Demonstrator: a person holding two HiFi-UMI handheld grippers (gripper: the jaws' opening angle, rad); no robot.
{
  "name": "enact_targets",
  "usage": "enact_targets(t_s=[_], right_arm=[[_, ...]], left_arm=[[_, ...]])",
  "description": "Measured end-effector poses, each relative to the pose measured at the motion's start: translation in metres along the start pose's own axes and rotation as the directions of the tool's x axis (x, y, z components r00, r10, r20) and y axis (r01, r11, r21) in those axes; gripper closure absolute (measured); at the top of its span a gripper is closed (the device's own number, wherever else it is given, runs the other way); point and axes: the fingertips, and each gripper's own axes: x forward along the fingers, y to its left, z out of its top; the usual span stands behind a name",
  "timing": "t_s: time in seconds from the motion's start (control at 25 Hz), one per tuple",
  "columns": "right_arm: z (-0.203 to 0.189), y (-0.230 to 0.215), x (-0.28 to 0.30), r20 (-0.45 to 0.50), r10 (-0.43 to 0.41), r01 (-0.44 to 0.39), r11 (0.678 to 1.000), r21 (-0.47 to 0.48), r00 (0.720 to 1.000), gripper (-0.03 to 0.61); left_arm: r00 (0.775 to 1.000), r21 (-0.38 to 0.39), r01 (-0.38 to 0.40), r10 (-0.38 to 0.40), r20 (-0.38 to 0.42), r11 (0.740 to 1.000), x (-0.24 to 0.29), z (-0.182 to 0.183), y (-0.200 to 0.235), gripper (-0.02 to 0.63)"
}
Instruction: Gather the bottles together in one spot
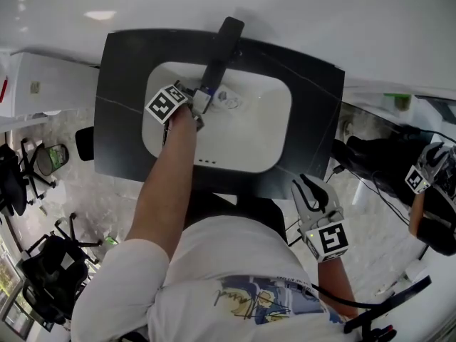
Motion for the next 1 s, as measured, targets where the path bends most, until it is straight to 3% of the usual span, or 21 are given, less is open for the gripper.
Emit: enact_targets(t_s=[0.2, 0.36, 0.6, 0.84, 0.92, 1.0], right_arm=[[-0.002, 0.000, -0.003, 0.004, -0.017, 0.017, 1.000, 0.007, 1.000, 0.499], [-0.004, 0.000, -0.007, 0.002, -0.032, 0.032, 0.999, 0.013, 0.999, 0.499], [0.006, 0.011, -0.002, 0.053, -0.018, 0.017, 1.000, 0.021, 0.998, 0.499], [0.002, 0.019, -0.005, 0.027, -0.038, 0.037, 0.999, 0.032, 0.999, 0.499], [0.004, 0.022, -0.005, 0.067, -0.044, 0.042, 0.998, 0.039, 0.997, 0.499], [0.005, 0.025, -0.005, 0.081, -0.052, 0.049, 0.998, 0.036, 0.995, 0.499]], left_arm=[[0.999, 0.020, 0.042, -0.041, -0.019, 0.999, 0.006, 0.001, -0.012, 0.467], [0.993, 0.045, 0.115, -0.115, 0.013, 0.992, -0.006, 0.001, -0.021, 0.477], [0.975, 0.212, 0.194, -0.213, 0.069, 0.958, -0.038, 0.002, -0.035, 0.480], [0.967, 0.425, 0.196, -0.247, 0.068, 0.884, -0.067, 0.004, -0.049, 0.481], [0.961, 0.498, 0.201, -0.270, 0.068, 0.843, -0.077, 0.008, -0.054, 0.480], [0.949, 0.580, 0.214, -0.309, 0.068, 0.786, -0.089, 0.015, -0.064, 0.482]])
